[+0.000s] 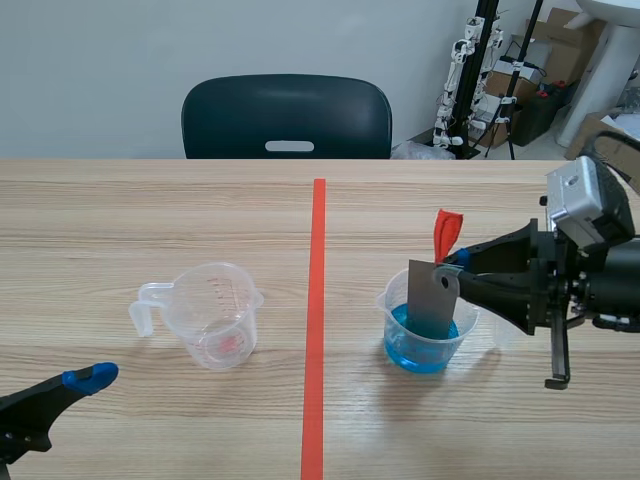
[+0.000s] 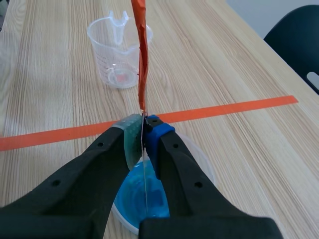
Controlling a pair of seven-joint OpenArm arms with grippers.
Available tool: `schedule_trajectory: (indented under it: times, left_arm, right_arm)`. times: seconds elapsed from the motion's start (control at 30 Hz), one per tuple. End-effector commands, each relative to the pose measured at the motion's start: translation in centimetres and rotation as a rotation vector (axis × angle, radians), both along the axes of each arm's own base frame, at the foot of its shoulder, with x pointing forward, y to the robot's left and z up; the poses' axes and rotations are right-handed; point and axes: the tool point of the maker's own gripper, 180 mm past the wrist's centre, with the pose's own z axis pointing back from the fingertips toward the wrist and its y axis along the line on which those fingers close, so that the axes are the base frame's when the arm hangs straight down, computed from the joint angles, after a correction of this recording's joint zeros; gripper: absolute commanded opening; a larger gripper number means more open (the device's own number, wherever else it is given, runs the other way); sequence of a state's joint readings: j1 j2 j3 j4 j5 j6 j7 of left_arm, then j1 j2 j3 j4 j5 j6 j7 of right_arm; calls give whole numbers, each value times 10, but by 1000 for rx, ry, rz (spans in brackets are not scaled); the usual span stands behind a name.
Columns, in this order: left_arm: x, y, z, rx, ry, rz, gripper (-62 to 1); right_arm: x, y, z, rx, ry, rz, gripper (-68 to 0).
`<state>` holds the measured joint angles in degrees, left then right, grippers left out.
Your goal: Do the redox reaction experiment. raise the plate out of the solution
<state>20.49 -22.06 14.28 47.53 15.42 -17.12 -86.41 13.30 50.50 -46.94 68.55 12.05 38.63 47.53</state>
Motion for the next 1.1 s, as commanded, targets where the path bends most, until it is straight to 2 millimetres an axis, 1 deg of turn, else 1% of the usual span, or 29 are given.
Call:
schedule_trajectory:
  times: [0.0,0.17,0.27,0.3,0.47,0.6,0.67,0.73,0.8,0.93,1.03,1.07]
  left_arm:
    - [-2,0,4,-19,-8,5,14]
    - [-2,2,4,-16,-9,2,14]
    - [-6,9,3,1,0,-3,14]
    - [-6,12,3,7,1,-3,-3]
    - [-13,25,3,63,17,-39,-252]
    - [-24,36,11,97,11,-95,-379]
    - [-30,41,17,111,10,-123,-454]
    - [-31,48,25,109,9,-123,-519]
    - [-29,56,34,102,4,-110,-552]
    - [-22,71,51,123,-26,-101,-554]
    - [-16,77,63,147,-61,-115,-556]
    - [-12,77,66,158,-66,-121,-568]
  right_arm:
    - [6,-1,23,45,-36,4,-669]
    - [7,-4,36,73,-40,-5,-669]
    - [6,-5,39,72,-25,-4,-669]
    - [6,-5,40,68,-17,-2,-669]
    - [9,-9,49,76,-11,-20,-669]
    - [10,-10,57,76,-2,-25,-669]
    - [10,-12,63,79,2,-19,-669]
    - [12,-13,70,83,-7,-26,-669]
    - [15,-15,76,87,-11,-35,-669]
    - [17,-19,89,102,-21,-45,-669]
    - [15,-19,96,103,-30,-39,-669]
    - [14,-19,98,102,-31,-35,-669]
